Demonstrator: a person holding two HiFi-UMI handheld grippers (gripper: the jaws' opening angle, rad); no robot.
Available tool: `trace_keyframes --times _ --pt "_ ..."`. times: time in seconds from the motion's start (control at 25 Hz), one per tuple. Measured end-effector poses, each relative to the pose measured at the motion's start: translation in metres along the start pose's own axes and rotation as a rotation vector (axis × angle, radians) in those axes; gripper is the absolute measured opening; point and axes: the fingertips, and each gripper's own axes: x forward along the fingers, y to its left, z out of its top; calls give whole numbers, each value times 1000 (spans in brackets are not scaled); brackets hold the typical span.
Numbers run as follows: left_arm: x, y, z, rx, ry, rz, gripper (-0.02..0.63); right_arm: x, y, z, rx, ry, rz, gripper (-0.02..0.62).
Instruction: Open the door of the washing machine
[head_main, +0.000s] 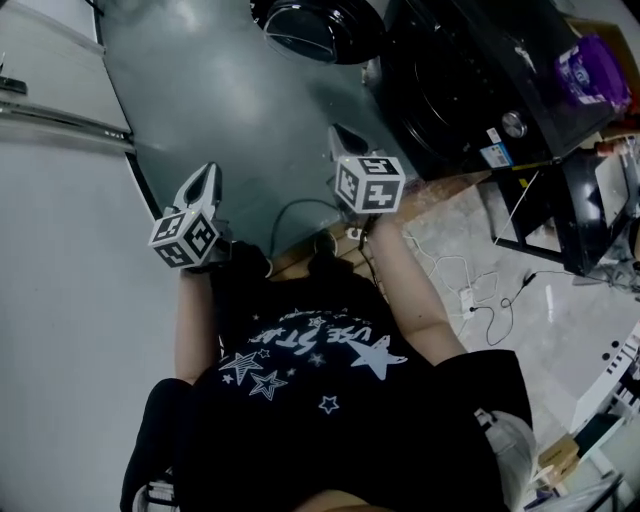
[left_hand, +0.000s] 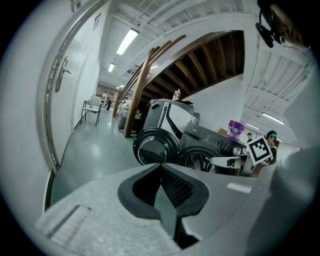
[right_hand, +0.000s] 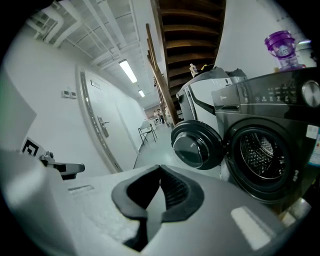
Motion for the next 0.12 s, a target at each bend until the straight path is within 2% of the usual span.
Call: trace_keyframes --times 0.12 --pt "-3 -6 -7 -9 3 -14 11 -10 1 1 -9 -19 1 5"
